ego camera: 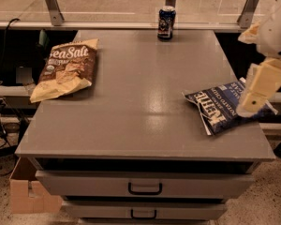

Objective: Move pepsi can near blue chip bag

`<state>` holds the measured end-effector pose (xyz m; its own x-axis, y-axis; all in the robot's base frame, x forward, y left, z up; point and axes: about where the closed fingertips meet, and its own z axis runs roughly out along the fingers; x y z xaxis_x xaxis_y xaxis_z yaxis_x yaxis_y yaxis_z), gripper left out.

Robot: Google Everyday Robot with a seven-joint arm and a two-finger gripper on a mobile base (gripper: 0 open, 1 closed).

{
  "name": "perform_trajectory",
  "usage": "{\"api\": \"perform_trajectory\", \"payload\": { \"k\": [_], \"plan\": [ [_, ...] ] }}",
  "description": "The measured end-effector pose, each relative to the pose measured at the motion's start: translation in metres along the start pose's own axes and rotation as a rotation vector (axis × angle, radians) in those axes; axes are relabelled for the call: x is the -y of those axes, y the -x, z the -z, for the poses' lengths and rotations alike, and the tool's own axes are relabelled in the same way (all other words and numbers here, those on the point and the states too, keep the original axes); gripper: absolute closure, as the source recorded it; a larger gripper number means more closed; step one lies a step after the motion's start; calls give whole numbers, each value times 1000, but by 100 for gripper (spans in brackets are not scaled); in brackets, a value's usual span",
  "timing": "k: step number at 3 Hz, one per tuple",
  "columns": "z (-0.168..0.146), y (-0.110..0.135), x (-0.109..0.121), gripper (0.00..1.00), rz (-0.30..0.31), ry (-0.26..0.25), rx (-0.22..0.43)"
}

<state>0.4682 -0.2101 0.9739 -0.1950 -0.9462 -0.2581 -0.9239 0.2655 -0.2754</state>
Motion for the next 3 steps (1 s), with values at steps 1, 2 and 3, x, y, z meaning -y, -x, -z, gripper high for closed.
{"api": "perform_trajectory", "payload": {
  "k": [1, 2, 3],
  "plan": [
    [-25, 28, 77, 0, -10, -86, 101],
    [-18, 60, 146, 0, -27, -190, 190],
    [-18, 60, 146, 0, -27, -190, 190]
  ]
}}
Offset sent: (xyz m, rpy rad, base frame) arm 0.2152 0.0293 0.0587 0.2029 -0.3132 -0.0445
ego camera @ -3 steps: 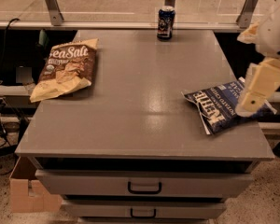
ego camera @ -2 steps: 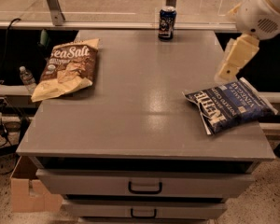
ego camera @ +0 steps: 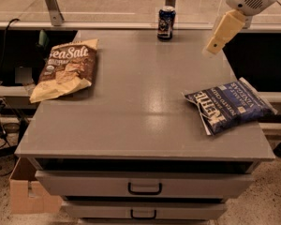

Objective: Move pepsi can near blue chip bag

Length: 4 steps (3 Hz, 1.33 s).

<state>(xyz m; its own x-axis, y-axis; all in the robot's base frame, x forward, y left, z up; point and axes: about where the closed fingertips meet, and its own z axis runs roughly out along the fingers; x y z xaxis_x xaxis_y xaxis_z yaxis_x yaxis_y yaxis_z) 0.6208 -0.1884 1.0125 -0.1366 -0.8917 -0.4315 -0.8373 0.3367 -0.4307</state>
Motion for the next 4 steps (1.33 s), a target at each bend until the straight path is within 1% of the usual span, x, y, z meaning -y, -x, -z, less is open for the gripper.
{"api": "perform_trajectory", "payload": {
  "k": [1, 2, 3, 4],
  "plan": [
    [-9, -3, 6, 0, -70, -1, 2],
    [-43, 6, 35, 0, -209, -24, 69],
    [-80, 13, 71, 0, -335, -55, 151],
    [-121, 27, 109, 0, -461, -72, 249]
  ]
}}
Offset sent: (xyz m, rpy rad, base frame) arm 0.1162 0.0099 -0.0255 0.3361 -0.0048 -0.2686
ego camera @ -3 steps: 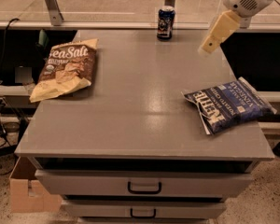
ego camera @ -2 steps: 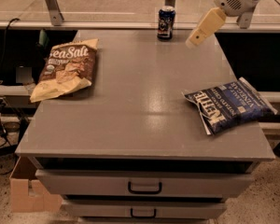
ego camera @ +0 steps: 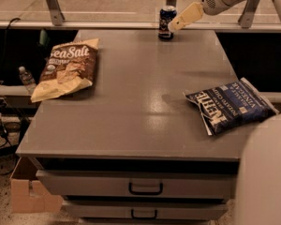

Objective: Move pepsi can near blue chip bag

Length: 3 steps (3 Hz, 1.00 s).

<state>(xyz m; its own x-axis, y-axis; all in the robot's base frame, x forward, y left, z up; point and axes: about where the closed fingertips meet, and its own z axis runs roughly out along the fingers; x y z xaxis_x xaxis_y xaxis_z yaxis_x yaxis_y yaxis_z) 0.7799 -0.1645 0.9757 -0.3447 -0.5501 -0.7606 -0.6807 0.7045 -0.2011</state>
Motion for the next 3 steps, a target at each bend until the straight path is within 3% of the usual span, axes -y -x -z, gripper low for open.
{"api": "perform_trajectory", "payload": {
  "k": [2, 3],
  "plan": [
    [-86, 4, 28, 0, -247, -56, 53],
    [-121, 5, 30, 0, -372, -108, 82]
  ]
}}
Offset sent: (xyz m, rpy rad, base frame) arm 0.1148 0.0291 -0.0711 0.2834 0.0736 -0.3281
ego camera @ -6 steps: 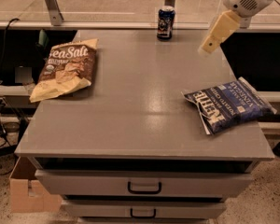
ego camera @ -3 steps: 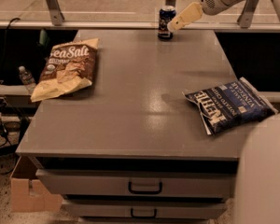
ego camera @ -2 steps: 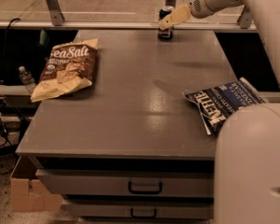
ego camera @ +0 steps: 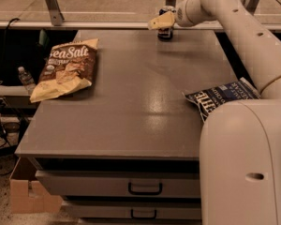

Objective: Move pepsi can near blue chip bag

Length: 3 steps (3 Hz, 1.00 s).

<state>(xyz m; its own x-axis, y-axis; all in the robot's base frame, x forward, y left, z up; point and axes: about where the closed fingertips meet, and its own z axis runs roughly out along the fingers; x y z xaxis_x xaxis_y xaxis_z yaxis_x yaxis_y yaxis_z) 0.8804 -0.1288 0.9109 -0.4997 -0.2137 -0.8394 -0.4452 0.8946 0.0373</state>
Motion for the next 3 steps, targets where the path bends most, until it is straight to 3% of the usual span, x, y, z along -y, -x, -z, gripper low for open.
{"api": "perform_trajectory", "payload": {
  "k": [1, 3],
  "plan": [
    [-20, -4, -3, 0, -60, -9, 35],
    [-49, -6, 7, 0, -79, 7, 140]
  ]
}}
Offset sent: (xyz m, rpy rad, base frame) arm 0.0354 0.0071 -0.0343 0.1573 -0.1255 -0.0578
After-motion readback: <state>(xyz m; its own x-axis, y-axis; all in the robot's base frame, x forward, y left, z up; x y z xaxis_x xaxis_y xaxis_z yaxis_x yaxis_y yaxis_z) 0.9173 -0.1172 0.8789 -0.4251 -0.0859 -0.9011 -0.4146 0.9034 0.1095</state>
